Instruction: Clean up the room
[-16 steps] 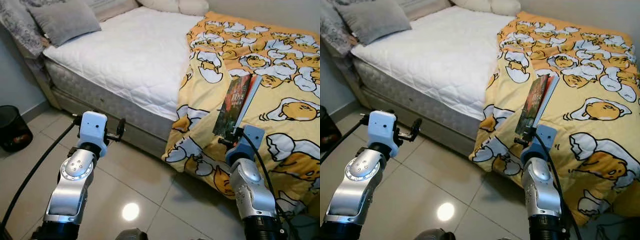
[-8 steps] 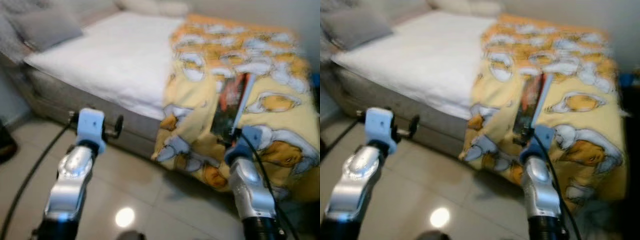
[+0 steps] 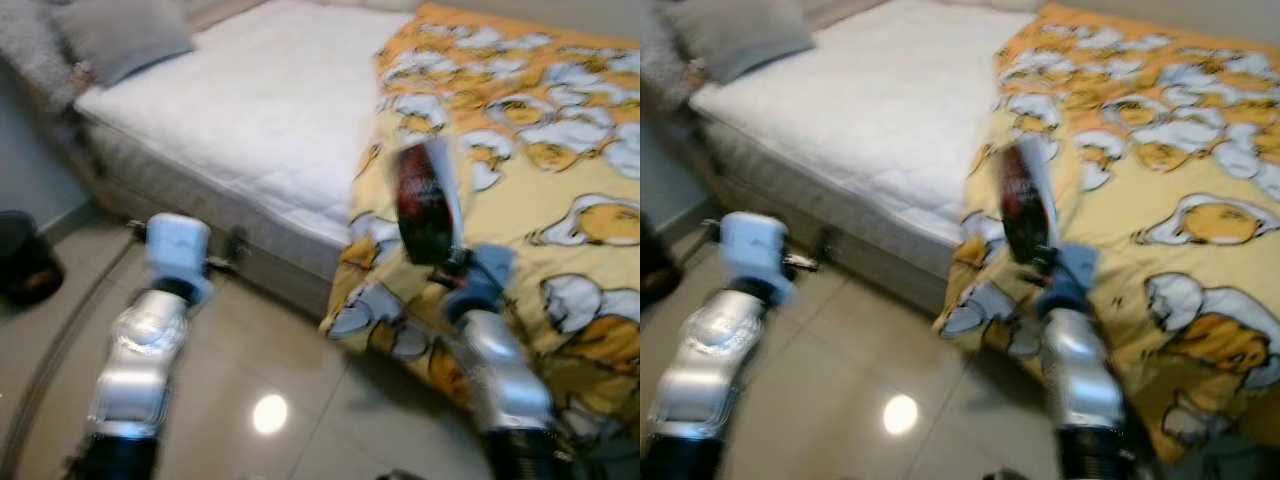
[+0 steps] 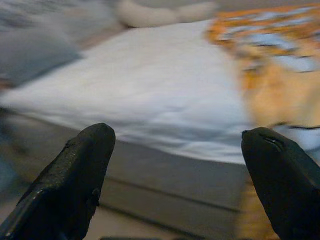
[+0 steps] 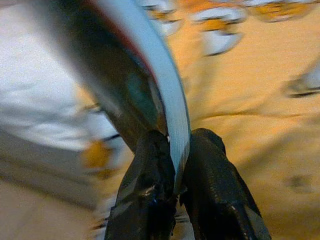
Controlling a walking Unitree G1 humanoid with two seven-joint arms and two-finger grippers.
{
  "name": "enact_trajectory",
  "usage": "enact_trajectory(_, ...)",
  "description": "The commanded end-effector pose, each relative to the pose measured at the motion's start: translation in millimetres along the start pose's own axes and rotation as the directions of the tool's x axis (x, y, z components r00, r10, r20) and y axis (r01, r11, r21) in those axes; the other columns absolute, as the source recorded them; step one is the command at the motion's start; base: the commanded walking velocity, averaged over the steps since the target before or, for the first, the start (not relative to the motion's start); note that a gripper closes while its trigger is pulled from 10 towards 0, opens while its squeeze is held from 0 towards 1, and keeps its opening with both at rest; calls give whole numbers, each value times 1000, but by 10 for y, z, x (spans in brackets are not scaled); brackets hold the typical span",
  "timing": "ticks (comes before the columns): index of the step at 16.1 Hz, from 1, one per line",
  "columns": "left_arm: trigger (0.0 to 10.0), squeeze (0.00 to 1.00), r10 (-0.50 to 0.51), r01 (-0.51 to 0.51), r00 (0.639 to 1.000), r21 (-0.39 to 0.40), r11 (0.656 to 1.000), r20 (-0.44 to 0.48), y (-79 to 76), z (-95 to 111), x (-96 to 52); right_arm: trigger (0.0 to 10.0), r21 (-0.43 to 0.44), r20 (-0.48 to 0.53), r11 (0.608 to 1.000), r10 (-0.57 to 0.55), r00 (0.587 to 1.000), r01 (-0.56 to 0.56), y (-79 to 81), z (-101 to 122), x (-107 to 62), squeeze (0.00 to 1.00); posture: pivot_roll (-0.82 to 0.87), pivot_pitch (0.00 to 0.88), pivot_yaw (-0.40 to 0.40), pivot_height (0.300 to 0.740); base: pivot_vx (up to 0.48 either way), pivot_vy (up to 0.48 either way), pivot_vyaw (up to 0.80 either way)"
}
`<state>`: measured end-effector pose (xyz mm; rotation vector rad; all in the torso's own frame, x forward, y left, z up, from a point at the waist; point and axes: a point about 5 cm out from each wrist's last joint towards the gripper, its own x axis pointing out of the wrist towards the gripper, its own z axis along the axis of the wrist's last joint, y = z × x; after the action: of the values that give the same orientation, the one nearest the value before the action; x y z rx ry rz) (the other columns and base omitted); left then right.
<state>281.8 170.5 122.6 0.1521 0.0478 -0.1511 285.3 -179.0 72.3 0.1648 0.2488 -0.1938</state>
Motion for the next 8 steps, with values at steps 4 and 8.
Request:
enact_trajectory(4, 10000, 0, 34, -34, 999, 20, 999, -7, 129, -2, -30, 10000, 8, 36, 1000, 5, 999, -5, 58, 67, 3, 0, 186, 0, 1, 740, 340, 0, 0)
enact_trajectory(8, 10000, 0, 35, -35, 999, 19, 999, -9, 132, 1, -23, 10000, 11, 28, 1000, -3, 1000, 3, 53, 64, 13, 0, 186, 0, 4, 740, 341, 0, 0)
